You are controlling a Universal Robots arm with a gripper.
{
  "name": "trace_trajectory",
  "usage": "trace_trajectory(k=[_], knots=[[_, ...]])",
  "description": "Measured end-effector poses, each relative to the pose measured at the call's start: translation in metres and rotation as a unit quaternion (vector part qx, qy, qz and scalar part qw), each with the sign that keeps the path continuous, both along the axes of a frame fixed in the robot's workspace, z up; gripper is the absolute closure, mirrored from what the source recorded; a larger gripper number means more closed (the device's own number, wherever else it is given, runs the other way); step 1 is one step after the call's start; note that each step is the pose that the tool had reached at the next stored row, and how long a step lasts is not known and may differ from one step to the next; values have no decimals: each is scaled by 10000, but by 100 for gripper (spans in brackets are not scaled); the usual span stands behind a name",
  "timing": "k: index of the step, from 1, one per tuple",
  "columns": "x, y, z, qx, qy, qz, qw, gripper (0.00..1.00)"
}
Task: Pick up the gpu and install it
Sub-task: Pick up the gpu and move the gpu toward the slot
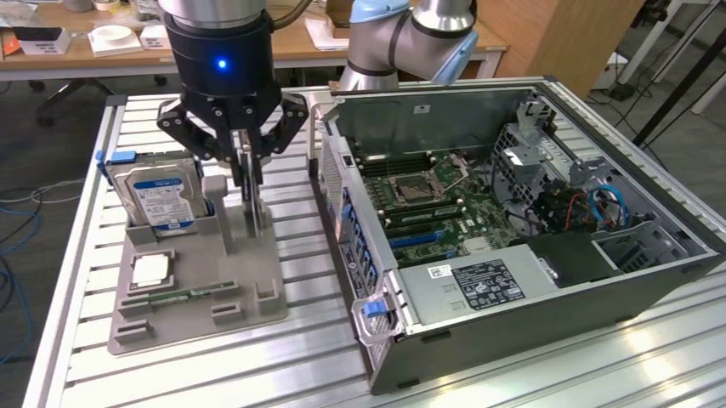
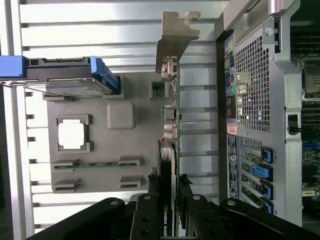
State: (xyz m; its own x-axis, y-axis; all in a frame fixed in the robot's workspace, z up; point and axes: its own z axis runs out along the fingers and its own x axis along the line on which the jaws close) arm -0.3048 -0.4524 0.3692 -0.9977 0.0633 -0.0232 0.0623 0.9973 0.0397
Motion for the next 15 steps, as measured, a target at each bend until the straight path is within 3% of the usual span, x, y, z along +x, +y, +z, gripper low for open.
trace_trajectory(k=[15], knots=[[0,0,105,0,0,0,10000,74]])
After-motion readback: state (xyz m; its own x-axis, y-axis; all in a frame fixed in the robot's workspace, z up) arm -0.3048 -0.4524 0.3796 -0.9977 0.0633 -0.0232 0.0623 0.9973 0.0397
